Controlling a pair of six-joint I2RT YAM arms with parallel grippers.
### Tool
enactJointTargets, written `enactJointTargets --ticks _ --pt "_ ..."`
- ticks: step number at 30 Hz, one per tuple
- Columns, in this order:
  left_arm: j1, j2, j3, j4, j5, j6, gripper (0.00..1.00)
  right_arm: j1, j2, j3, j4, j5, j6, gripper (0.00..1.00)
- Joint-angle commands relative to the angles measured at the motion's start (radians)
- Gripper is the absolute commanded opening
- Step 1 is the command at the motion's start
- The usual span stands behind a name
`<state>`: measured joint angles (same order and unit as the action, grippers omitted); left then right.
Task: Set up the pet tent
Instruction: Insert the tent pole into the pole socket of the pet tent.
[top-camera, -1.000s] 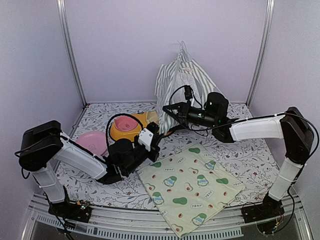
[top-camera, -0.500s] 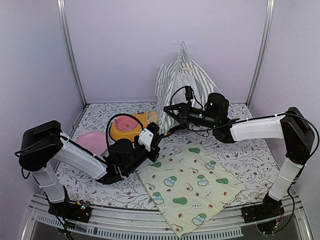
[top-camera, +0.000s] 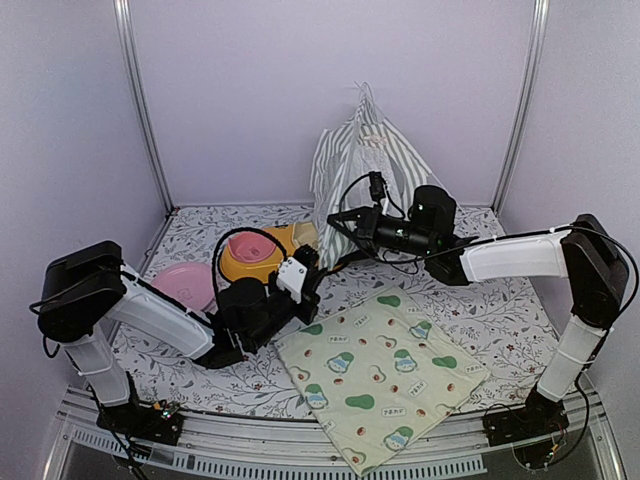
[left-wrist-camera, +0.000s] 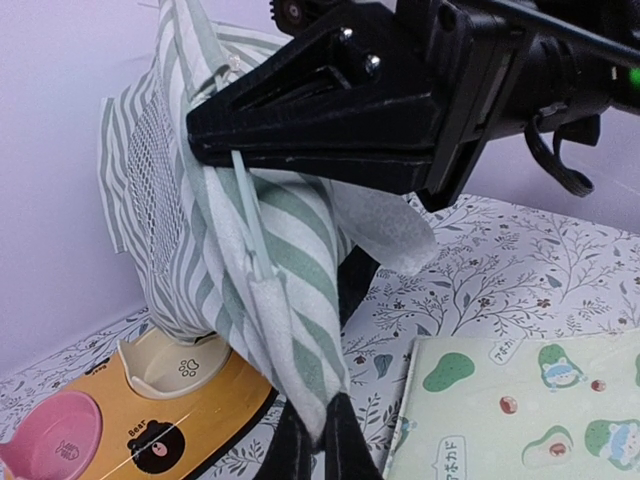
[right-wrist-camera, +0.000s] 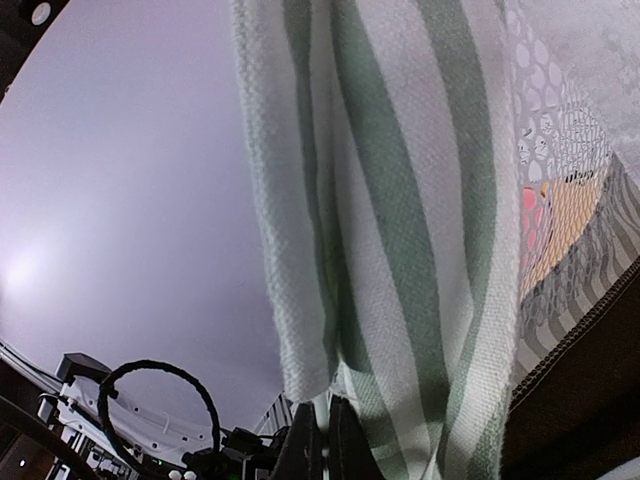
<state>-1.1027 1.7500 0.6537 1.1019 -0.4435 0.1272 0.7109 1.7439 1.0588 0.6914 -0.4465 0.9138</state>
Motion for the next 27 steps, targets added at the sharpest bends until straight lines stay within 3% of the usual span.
enactJointTargets --ticks 1,13,27 --pt "-0.06 0.009 -0.034 -0.08 0.055 0.007 0.0 -0.085 0.007 0.079 0.014 0.193 -0.003 0.0" --pt "-0.04 -0.012 -0.017 -0.133 0.069 -0.024 0.0 -0.005 -0.039 0.038 -0.099 0.209 -0.165 0.0" --pt "-0.017 -0.011 0.005 -0.187 0.089 -0.032 0.0 0.006 -0.049 0.024 -0.166 0.212 -0.217 0.0"
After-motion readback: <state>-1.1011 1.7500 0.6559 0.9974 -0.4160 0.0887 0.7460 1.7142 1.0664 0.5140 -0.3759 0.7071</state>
